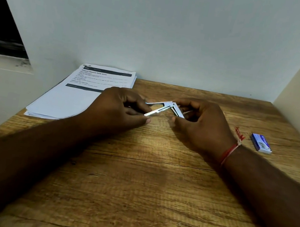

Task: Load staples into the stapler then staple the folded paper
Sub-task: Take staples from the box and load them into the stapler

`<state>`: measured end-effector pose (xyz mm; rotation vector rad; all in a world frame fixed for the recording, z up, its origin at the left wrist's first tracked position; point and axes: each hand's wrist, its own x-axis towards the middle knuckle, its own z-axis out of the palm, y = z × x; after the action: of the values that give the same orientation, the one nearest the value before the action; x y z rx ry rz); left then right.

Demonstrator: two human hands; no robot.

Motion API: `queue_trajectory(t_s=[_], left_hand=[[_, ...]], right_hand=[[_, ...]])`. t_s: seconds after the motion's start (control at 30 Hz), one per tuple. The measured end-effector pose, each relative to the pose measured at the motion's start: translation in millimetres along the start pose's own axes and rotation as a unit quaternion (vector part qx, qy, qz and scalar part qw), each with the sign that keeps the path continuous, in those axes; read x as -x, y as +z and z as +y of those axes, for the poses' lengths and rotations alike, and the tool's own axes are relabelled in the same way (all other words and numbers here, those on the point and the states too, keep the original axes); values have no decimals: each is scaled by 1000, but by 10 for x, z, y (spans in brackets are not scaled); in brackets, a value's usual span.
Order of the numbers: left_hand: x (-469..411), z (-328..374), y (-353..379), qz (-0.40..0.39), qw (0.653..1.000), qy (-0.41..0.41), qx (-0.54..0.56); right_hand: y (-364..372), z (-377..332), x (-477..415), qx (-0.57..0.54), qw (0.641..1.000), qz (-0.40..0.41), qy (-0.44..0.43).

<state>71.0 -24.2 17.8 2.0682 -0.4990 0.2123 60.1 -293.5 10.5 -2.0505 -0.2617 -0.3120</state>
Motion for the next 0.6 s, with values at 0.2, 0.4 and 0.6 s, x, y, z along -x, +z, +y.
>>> queue_trajectory(t_s=[0.2,0.4,0.6], left_hand=[[-72,-104,-1,-2,994,40,-102],[-90,-139,10,-20,992,31,-117],[-90,-151,12,-22,992,27,-118]], right_hand=[[-11,67,-44,-83,995,-45,13],[-32,153,-72,5,999,-43,-11],[-53,162,-75,27,998,-51,-11]])
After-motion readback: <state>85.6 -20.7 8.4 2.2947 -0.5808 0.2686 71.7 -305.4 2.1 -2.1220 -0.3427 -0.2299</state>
